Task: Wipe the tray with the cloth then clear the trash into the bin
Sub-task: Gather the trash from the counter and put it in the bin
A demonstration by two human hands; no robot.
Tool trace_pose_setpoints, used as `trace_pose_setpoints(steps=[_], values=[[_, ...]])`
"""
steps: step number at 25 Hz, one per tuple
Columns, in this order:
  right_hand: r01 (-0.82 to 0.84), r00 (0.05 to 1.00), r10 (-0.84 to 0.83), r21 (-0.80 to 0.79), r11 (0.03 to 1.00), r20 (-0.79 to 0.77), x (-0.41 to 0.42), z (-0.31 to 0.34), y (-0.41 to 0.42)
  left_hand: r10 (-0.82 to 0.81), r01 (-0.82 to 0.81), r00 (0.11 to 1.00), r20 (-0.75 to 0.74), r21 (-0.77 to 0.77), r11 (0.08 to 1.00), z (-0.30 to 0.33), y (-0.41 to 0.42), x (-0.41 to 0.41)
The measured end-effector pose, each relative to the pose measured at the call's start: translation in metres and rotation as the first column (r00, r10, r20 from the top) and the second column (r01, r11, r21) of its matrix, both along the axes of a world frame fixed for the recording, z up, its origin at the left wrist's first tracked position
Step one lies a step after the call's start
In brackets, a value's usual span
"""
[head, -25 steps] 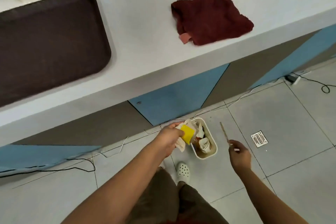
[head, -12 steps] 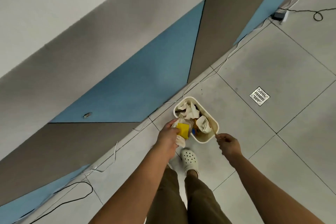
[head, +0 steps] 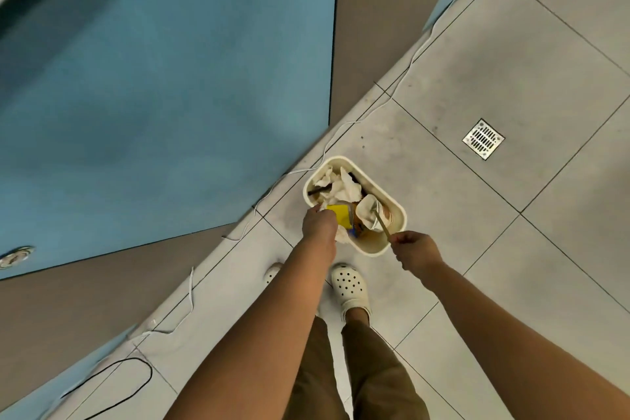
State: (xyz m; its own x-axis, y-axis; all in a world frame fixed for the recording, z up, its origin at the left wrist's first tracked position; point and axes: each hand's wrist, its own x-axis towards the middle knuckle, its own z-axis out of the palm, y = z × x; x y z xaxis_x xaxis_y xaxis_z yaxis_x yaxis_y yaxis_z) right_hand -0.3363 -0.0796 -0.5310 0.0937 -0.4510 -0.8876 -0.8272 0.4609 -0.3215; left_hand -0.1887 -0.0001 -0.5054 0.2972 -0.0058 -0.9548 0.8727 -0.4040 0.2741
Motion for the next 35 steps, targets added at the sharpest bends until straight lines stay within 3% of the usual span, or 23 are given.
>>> trace_pose_setpoints(steps=[3,5,8,11,14,18,24,31,35], values=[[-0.048,0.996,0.050,-0.023,0.999,0.069,0.016,-0.006,-0.008,0.027,-0.054,0.984,-0.177,-0.149,0.987,-0.004,-0.011,0.004],[-0.102,0.991,0.107,-0.065,0.993,0.081,0.020,-0.006,-0.014,-0.019,-0.020,0.974,-0.227,-0.169,0.985,-0.001,-0.004,0.006],[-0.140,0.986,0.145,-0.063,0.988,0.080,0.011,-0.001,-0.010,-0.148,0.140,0.974,-0.174,-0.056,0.989,0.003,0.019,0.002],[-0.181,0.981,0.185,-0.075,0.981,0.062,0.000,0.008,0.003,-0.140,0.143,0.982,-0.129,0.018,0.990,0.012,0.035,0.003],[-0.171,0.976,0.182,-0.093,0.981,0.121,-0.002,0.021,0.016,-0.128,0.125,0.988,-0.082,-0.034,0.992,0.032,0.039,0.008],[-0.113,0.934,0.184,-0.235,0.966,0.307,0.011,0.073,0.033,-0.153,0.156,0.988,0.036,-0.123,0.980,0.092,0.043,0.007],[-0.139,0.698,0.378,-0.402,0.905,0.608,0.035,0.213,0.052,-0.147,0.215,0.954,0.260,-0.256,0.942,0.248,0.060,-0.008],[-0.098,0.422,0.544,-0.560,0.823,0.725,0.091,0.382,0.063,0.001,0.249,0.822,0.570,-0.362,0.898,0.429,0.099,0.003],[-0.133,0.245,0.660,-0.650,0.748,0.710,0.137,0.449,0.086,0.171,0.151,0.737,0.654,-0.406,0.901,0.496,0.136,0.036]])
